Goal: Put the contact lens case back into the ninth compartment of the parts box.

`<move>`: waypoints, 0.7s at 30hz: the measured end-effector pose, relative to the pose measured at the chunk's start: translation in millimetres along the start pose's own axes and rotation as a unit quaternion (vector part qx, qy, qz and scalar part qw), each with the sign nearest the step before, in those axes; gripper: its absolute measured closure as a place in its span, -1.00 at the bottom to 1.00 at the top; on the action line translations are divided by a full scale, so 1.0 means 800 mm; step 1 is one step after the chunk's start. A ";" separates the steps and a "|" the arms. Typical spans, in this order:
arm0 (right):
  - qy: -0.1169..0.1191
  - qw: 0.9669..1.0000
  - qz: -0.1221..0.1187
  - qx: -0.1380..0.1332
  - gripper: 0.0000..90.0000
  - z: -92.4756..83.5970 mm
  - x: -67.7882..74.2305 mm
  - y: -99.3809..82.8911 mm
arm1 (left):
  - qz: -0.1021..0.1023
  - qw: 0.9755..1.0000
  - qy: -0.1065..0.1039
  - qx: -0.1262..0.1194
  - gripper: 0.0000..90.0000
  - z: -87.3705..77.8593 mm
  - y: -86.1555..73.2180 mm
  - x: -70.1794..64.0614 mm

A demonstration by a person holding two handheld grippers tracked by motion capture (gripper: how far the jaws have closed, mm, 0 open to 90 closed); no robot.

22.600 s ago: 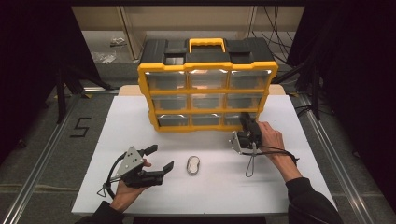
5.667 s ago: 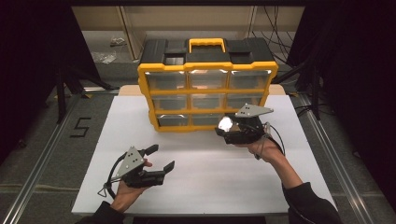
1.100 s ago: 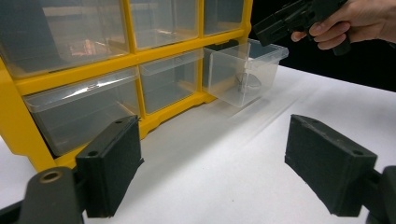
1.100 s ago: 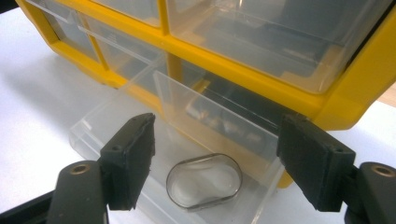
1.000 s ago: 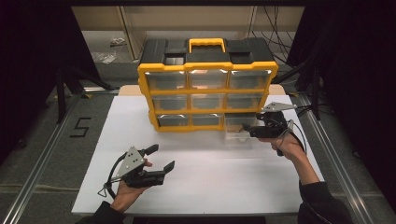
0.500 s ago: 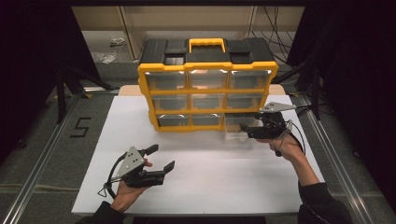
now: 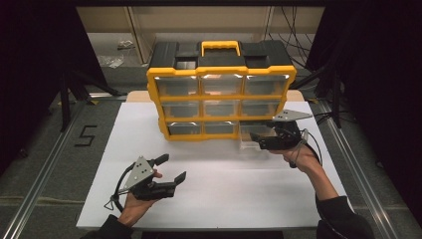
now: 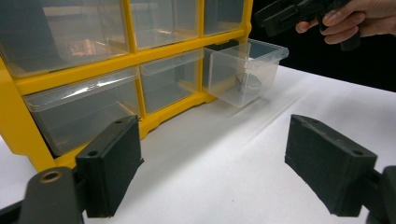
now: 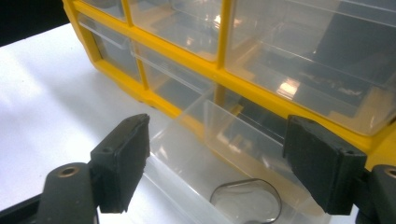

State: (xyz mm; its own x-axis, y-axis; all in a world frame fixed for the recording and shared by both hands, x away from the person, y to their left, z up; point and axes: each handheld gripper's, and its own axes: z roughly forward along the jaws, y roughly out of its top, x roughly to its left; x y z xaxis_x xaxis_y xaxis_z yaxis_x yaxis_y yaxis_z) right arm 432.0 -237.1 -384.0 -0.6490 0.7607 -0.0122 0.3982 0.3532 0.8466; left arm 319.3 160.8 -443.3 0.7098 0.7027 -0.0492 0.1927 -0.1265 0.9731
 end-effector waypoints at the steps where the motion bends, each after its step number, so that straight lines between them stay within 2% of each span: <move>1: 0.001 1.000 0.000 0.000 -0.47 0.000 0.001 0.000 | 0.000 1.000 0.000 0.000 -0.61 0.000 0.000 0.000; 14: 0.008 1.000 -0.006 -0.015 -0.50 -0.003 0.019 0.002 | 0.001 1.000 0.000 -0.001 -0.61 -0.001 0.000 0.000; 19: 0.018 1.000 0.010 -0.024 -0.53 -0.003 0.025 0.000 | 0.000 1.000 0.000 -0.001 -0.61 -0.001 0.000 0.000; 21: 0.013 1.000 0.007 -0.027 -0.53 -0.003 0.029 0.000 | 0.001 1.000 0.000 -0.001 -0.61 -0.001 0.000 0.000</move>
State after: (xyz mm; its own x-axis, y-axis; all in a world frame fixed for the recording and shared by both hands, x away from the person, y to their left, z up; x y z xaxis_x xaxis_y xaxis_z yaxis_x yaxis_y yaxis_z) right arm 415.5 -221.1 -382.8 -0.6607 0.7505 0.0143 0.3723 0.3110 0.8745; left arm 318.8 161.1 -443.1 0.7099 0.7027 -0.0464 0.1896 -0.1272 0.9736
